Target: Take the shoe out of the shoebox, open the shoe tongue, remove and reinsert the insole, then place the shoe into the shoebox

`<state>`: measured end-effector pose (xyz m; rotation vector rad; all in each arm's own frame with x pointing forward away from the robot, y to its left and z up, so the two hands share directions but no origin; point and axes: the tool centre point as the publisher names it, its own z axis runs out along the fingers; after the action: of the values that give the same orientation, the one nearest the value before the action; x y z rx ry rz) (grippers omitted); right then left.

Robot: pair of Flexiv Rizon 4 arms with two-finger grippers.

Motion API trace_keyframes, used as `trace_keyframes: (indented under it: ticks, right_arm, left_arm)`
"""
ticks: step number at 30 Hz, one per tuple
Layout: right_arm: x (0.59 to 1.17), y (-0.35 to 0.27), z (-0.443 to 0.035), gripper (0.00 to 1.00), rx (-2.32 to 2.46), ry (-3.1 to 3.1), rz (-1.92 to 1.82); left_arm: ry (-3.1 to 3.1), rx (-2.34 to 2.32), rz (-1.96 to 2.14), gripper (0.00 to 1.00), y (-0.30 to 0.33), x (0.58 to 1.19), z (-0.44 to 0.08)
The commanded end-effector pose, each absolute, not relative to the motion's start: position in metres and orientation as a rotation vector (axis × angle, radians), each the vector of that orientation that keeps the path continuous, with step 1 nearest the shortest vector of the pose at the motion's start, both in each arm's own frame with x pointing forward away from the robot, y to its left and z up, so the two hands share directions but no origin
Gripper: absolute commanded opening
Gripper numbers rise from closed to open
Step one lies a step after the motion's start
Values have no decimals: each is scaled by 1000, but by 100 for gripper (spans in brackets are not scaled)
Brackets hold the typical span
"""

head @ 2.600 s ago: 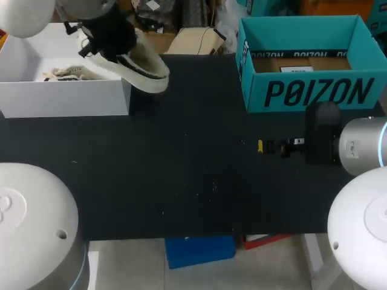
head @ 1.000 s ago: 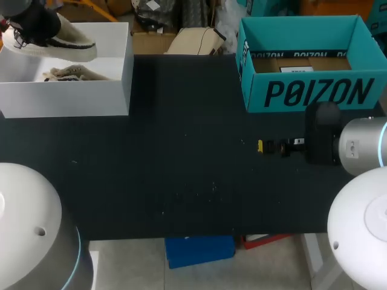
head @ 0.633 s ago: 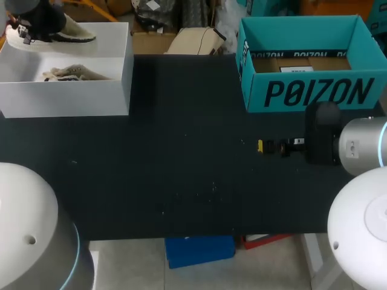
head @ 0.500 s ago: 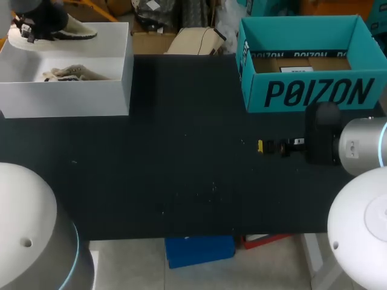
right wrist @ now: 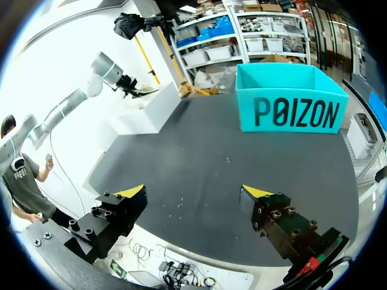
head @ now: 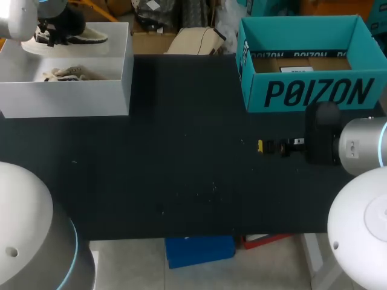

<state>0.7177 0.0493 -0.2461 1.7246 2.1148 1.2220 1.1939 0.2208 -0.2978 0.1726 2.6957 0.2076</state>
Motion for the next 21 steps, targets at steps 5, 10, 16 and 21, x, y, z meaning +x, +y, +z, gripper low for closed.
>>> trace_keyframes:
  ticks: [5,10,16,21]
  right_arm:
    - [718,49,-247,100,1726,2117,1223]
    - [718,49,-247,100,1726,2117,1223]
    - [718,49,-247,100,1726,2117,1223]
    - [718,49,-247,100,1726,2117,1223]
  left_arm:
    - [2721,138,221,0,211,1209,-322]
    - [2737,139,218,0,207,1208,-334]
    - [2755,173,233,0,201,1208,-347]
    - [2766,178,250,0,198,1206,-355]
